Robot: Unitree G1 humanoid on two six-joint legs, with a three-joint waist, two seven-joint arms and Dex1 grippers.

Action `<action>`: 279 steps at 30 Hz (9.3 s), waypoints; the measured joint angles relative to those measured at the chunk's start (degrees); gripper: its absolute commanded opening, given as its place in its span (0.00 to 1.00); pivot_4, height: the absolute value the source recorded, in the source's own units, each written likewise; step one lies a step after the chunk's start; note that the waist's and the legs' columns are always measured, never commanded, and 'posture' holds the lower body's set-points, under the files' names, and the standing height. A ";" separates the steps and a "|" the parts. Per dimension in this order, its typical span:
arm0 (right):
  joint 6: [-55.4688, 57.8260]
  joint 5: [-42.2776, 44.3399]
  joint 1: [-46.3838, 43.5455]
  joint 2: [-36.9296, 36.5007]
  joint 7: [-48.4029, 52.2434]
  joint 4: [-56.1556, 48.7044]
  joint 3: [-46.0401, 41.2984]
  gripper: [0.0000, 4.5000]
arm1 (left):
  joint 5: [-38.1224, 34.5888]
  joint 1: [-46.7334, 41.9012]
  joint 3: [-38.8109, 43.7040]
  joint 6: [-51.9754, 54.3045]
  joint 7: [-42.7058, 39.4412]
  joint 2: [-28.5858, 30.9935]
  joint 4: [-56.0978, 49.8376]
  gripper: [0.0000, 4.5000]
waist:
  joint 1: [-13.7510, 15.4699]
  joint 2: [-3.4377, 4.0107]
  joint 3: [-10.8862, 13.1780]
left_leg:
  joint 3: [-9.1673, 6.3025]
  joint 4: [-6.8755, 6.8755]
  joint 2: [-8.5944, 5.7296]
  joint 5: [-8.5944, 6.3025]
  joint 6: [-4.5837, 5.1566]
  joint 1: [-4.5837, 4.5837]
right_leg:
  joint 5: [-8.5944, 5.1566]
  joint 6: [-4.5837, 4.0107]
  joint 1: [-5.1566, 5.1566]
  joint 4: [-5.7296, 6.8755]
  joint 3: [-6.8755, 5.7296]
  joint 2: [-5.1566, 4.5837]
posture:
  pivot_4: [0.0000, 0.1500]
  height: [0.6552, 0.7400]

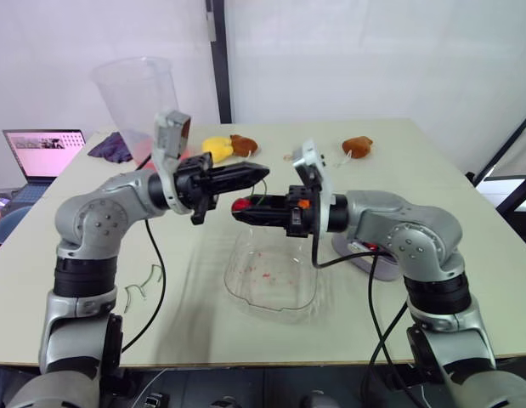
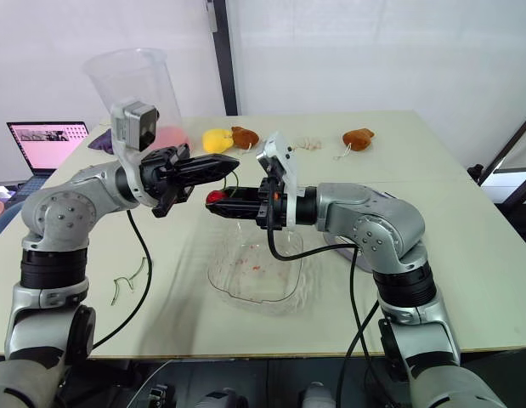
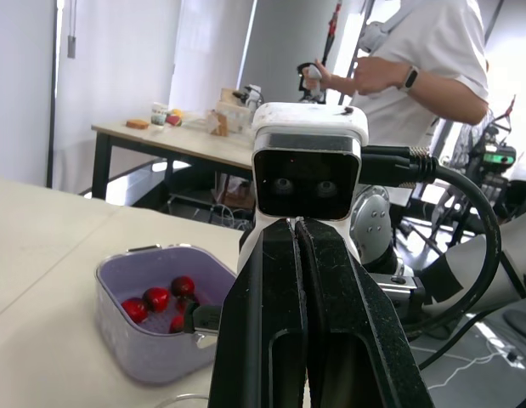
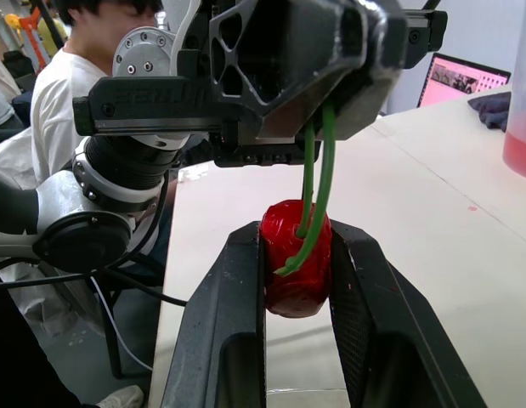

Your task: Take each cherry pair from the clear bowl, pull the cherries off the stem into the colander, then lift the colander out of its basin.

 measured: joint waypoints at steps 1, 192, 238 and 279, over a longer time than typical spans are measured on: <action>0.04 0.00 0.00 -0.01 0.04 0.00 0.00 0.22 | 0.00 0.00 0.00 0.00 0.03 0.00 0.00 0.00 | 0.00 0.00 0.00 | 0.00 0.00 0.00 0.00 0.00 0.00 | 0.00 0.00 0.00 0.00 0.00 0.00 | 1.00 1.00; 13.76 -16.96 20.85 -37.10 -2.94 -11.22 -4.43 0.05 | 18.87 6.32 -9.56 -12.17 -11.31 11.20 -1.33 1.00 | 0.78 -0.04 0.03 | 0.28 -0.16 0.04 -0.14 0.23 0.74 | -0.01 0.03 0.75 -0.30 0.13 0.00 | 1.00 1.00; 31.20 0.97 16.23 -26.70 -9.94 -10.96 -30.99 0.05 | 24.65 4.08 -9.99 -17.57 -12.66 8.30 8.50 1.00 | 0.72 -0.03 0.04 | 0.29 -0.18 0.04 -0.14 0.24 0.74 | -0.01 0.03 0.73 -0.28 0.15 0.00 | 1.00 1.00; -54.66 -50.65 -27.97 0.11 33.21 79.40 28.61 0.29 | 18.70 35.73 9.23 -17.09 5.15 12.40 -8.21 1.00 | -1.16 0.01 0.11 | 0.36 -0.33 0.05 -0.11 0.15 0.53 | 0.00 0.02 0.29 -0.22 0.41 0.07 | 1.00 1.00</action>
